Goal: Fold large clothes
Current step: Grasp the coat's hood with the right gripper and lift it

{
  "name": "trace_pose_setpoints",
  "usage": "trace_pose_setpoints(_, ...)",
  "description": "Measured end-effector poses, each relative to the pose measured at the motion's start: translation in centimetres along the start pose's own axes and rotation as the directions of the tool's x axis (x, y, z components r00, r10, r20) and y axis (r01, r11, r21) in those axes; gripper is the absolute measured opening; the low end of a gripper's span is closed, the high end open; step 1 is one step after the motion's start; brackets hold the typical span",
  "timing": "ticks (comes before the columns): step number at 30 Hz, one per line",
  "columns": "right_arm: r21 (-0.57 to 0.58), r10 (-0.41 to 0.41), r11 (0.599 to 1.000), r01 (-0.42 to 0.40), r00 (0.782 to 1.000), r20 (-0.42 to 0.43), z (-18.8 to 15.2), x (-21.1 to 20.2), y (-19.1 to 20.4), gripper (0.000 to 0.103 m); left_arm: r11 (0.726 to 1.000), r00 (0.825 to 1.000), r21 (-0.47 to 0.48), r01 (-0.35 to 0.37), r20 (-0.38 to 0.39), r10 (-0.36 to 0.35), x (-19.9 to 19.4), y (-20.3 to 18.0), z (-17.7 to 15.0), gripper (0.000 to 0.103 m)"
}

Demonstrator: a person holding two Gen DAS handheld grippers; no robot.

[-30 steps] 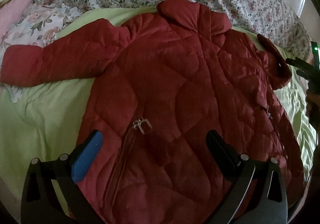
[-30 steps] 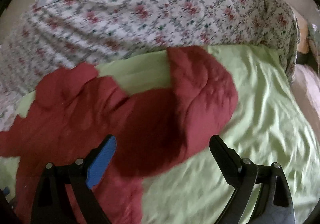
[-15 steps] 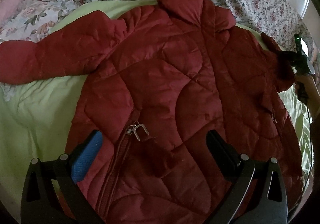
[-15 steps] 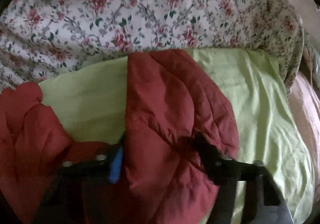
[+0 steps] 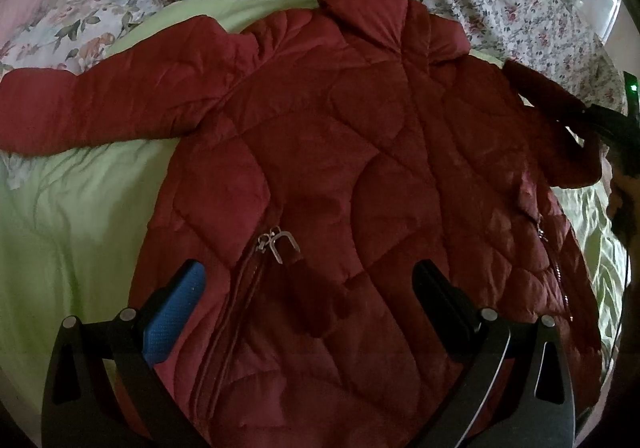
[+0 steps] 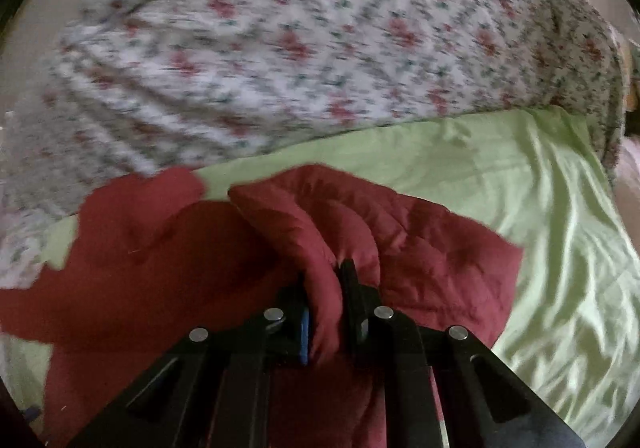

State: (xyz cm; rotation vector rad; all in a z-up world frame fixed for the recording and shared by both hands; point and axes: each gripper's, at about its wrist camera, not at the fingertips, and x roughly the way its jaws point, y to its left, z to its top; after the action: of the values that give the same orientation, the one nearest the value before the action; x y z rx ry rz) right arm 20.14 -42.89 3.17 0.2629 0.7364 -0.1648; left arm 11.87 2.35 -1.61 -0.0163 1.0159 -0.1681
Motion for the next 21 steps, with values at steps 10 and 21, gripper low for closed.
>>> trace_pose_setpoints(10, -0.194, 0.302, 0.931, -0.309, 0.951, -0.068, -6.5, -3.5, 10.5, 0.013, 1.000, 1.000, -0.006, 0.011, 0.000, -0.011, -0.5, 0.6, -0.6, 0.103)
trace_pose_setpoints(21, -0.446, 0.415, 0.725, -0.524, 0.850, -0.325, -13.4, -0.9, 17.5, 0.013, 0.990, 0.990, -0.042, 0.133, -0.035, -0.135, 1.4, 2.2, 1.2, 0.103)
